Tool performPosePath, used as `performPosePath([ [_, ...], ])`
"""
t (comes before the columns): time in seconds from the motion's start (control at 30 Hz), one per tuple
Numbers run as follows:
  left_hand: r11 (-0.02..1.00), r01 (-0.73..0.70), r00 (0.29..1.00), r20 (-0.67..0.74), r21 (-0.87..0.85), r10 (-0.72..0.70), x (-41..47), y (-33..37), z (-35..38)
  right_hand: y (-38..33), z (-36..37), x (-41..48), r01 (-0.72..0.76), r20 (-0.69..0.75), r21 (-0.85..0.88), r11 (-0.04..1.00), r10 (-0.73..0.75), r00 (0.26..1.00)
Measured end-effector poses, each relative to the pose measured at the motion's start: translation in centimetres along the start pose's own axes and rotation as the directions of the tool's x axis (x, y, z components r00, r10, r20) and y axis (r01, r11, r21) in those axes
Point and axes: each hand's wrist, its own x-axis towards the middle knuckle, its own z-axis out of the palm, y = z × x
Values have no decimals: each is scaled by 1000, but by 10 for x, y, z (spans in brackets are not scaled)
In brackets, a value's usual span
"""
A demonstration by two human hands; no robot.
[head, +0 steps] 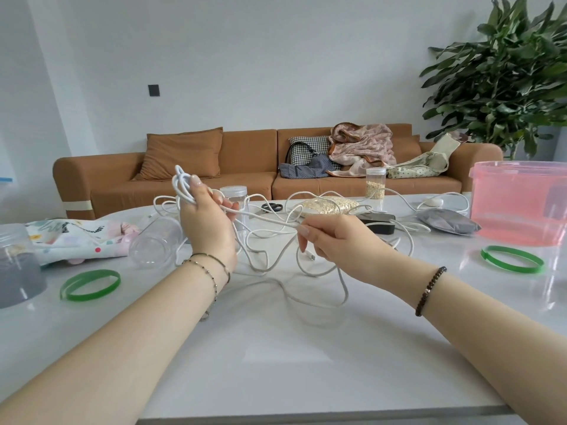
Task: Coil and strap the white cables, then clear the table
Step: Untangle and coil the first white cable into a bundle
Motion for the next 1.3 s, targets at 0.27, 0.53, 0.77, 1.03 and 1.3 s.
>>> performPosePath([
  [0.27,988,152,974,166,18,-152,-4,-3,4,9,-1,1,96,-102,-152,984,-112,988],
  [0.53,937,350,869,374,-1,-324,-14,-6,6,10,-5,2,300,-293,-142,943,-330,898],
  [0.77,836,519,635,575,175,-515,-38,6,7,9,-8,1,394,-321,-345,852,-501,803],
  [1.03,761,528,533,551,376,-642,-49,4,2,15,1,-1,301,-251,-553,777,-500,829],
  [1.3,724,526,424,601,446,-678,-45,-2,-2,15,7,-1,243,-263,-511,824,-420,869],
])
